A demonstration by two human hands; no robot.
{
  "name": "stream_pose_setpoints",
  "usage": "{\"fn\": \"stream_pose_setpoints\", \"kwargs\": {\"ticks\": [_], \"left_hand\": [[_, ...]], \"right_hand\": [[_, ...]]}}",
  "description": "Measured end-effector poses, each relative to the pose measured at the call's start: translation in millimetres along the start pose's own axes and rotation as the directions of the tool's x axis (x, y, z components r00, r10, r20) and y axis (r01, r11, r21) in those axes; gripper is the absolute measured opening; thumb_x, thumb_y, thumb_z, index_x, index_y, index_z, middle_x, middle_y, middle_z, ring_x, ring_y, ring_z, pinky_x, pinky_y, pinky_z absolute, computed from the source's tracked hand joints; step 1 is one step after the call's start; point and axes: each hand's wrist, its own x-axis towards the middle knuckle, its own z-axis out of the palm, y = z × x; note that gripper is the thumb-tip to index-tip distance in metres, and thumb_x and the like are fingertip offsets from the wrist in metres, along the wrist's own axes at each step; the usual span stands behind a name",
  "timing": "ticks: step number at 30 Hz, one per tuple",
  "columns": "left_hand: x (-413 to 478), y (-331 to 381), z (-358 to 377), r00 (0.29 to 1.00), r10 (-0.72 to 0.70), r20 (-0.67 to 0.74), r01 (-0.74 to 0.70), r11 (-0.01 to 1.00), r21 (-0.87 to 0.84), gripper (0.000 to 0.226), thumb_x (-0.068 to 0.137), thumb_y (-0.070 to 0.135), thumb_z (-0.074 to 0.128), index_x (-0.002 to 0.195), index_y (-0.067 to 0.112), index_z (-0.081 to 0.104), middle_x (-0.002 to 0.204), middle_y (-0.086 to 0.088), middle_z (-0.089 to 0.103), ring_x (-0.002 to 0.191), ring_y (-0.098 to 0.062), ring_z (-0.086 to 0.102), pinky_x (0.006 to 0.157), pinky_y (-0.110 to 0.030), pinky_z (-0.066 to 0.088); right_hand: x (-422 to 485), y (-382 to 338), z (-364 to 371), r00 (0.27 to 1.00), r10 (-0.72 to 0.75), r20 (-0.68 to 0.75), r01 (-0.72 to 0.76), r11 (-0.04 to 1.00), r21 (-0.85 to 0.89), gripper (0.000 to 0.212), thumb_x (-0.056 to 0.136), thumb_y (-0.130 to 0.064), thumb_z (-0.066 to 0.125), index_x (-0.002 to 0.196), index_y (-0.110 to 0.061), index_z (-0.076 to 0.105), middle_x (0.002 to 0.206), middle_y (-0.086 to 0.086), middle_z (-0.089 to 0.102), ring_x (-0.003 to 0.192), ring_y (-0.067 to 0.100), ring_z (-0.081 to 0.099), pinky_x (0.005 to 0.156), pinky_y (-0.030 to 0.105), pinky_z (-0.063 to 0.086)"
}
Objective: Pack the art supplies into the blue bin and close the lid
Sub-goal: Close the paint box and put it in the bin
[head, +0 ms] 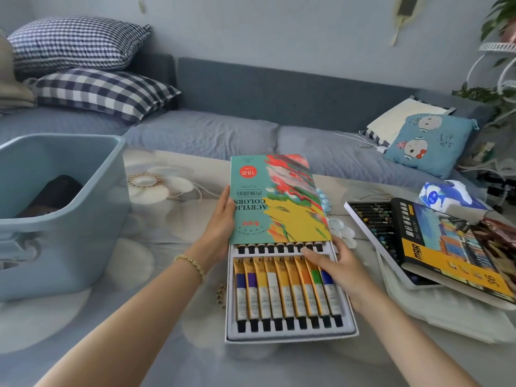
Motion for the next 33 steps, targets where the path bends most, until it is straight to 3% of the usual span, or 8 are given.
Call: {"fn": "stream_pose_setpoints", "kwargs": {"ticks": [4, 14, 17, 20, 23, 26, 29, 33], "left_hand": [[-3, 2, -7, 0.999, -0.010, -0.044, 0.008, 0.998, -0.057, 0.040, 0.105, 0.021, 0.027, 0.143, 0.034, 0.031, 0.121, -0.007, 0.063, 0.079, -0.015, 0.070, 0.052, -0.030, 0.057], [-25, -6, -6, 0.997, -0.072, 0.027, 0.073, 0.997, -0.017, 0.052, 0.099, 0.016, 0.047, 0.143, 0.036, 0.030, 0.118, -0.009, 0.066, 0.087, -0.024, 0.070, 0.060, -0.034, 0.060], [-25, -2, -12, 0.997, -0.083, 0.007, 0.083, 0.996, -0.015, 0.063, 0.092, 0.006, 0.058, 0.142, 0.037, 0.034, 0.111, -0.009, 0.070, 0.080, -0.024, 0.072, 0.058, -0.035, 0.060], [-23, 4, -18, 0.994, -0.106, -0.027, 0.104, 0.993, -0.060, 0.057, 0.093, 0.002, 0.055, 0.139, 0.031, 0.040, 0.104, -0.010, 0.070, 0.071, -0.022, 0.072, 0.051, -0.033, 0.058], [-22, 5, -23, 0.990, -0.139, -0.039, 0.136, 0.989, -0.065, 0.053, 0.093, 0.001, 0.053, 0.140, 0.025, 0.042, 0.102, -0.011, 0.070, 0.067, -0.021, 0.072, 0.048, -0.030, 0.056], [-27, 4, -25, 0.987, -0.154, -0.042, 0.151, 0.986, -0.064, 0.055, 0.093, 0.002, 0.054, 0.140, 0.026, 0.039, 0.105, -0.013, 0.069, 0.069, -0.024, 0.072, 0.049, -0.032, 0.056], [-37, 2, -24, 0.982, -0.187, -0.027, 0.186, 0.981, -0.052, 0.054, 0.092, 0.003, 0.056, 0.138, 0.026, 0.039, 0.102, -0.015, 0.069, 0.068, -0.023, 0.072, 0.050, -0.032, 0.057], [-50, -2, -20, 0.979, -0.206, 0.004, 0.206, 0.978, -0.026, 0.054, 0.092, 0.004, 0.057, 0.136, 0.030, 0.040, 0.103, -0.014, 0.069, 0.070, -0.023, 0.072, 0.051, -0.033, 0.058]], "right_hand": [[-7, 3, 0, 0.980, 0.119, 0.161, -0.122, 0.992, 0.011, 0.063, 0.063, -0.019, 0.081, 0.121, -0.017, 0.056, 0.102, 0.011, 0.073, 0.092, 0.029, 0.071, 0.085, 0.047, 0.055], [-7, 3, 10, 0.998, -0.024, -0.050, 0.024, 1.000, -0.005, 0.086, 0.047, -0.032, 0.085, 0.126, -0.031, 0.051, 0.118, -0.001, 0.066, 0.106, 0.014, 0.063, 0.090, 0.031, 0.050], [-16, 7, 5, 0.986, -0.046, 0.162, 0.060, 0.995, -0.086, 0.101, 0.051, -0.037, 0.091, 0.136, -0.043, 0.036, 0.128, -0.014, 0.059, 0.118, 0.006, 0.055, 0.103, 0.031, 0.043], [-29, 7, -2, 0.896, -0.102, 0.433, 0.189, 0.968, -0.163, 0.110, 0.063, -0.012, 0.085, 0.143, -0.043, 0.016, 0.134, -0.027, 0.050, 0.126, -0.005, 0.046, 0.098, 0.014, 0.041], [-34, 9, -5, 0.844, -0.117, 0.523, 0.275, 0.932, -0.235, 0.125, 0.062, -0.003, 0.086, 0.149, -0.035, 0.002, 0.144, -0.023, 0.040, 0.133, -0.002, 0.037, 0.103, 0.017, 0.037], [-35, 13, -4, 0.896, -0.146, 0.420, 0.301, 0.894, -0.332, 0.119, 0.055, -0.012, 0.092, 0.146, -0.033, 0.018, 0.135, -0.021, 0.051, 0.125, -0.003, 0.048, 0.099, 0.018, 0.042], [-36, 12, 1, 0.974, -0.191, 0.125, 0.227, 0.871, -0.436, 0.089, 0.043, -0.041, 0.092, 0.117, -0.040, 0.042, 0.111, -0.015, 0.066, 0.099, -0.008, 0.060, 0.087, 0.017, 0.049], [-29, 6, 5, 0.974, -0.226, -0.031, 0.152, 0.742, -0.653, 0.076, 0.040, -0.073, 0.078, 0.094, -0.033, 0.043, 0.092, -0.018, 0.064, 0.084, 0.001, 0.062, 0.071, 0.028, 0.051]]}}
